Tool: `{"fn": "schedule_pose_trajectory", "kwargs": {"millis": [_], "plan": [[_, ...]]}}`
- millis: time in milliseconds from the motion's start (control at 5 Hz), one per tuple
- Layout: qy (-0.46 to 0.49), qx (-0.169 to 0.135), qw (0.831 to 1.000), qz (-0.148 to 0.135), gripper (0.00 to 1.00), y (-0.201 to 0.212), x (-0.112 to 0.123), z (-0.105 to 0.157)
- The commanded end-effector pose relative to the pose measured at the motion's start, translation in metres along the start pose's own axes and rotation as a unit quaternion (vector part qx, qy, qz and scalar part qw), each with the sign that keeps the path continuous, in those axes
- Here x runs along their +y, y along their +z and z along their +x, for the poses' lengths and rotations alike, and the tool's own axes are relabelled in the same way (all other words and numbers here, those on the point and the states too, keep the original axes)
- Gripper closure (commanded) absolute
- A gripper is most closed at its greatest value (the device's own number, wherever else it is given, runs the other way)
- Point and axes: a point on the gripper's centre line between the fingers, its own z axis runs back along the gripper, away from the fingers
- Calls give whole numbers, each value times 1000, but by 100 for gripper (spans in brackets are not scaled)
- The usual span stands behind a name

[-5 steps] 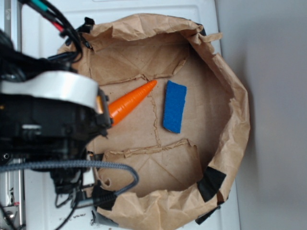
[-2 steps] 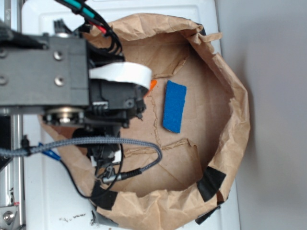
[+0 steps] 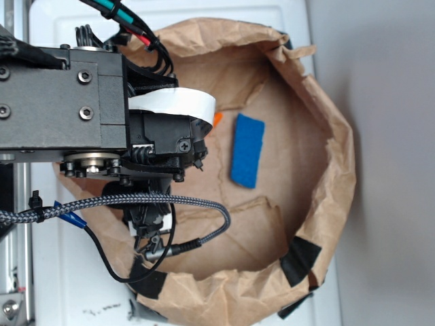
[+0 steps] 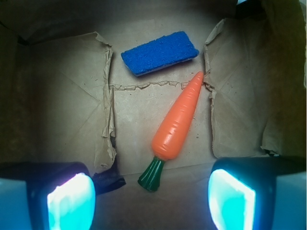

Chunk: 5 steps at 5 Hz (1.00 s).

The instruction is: Grab the carrot.

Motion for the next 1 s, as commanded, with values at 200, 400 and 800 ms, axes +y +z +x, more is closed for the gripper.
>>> {"fn": "schedule_pose_trajectory", "kwargs": {"millis": [200,400,800], "plan": [[58,22,998,-28,0,7,34,24],[51,-5,999,-11,0,-14,26,23],[20,-30,999,-10,0,-50,9,13]]}}
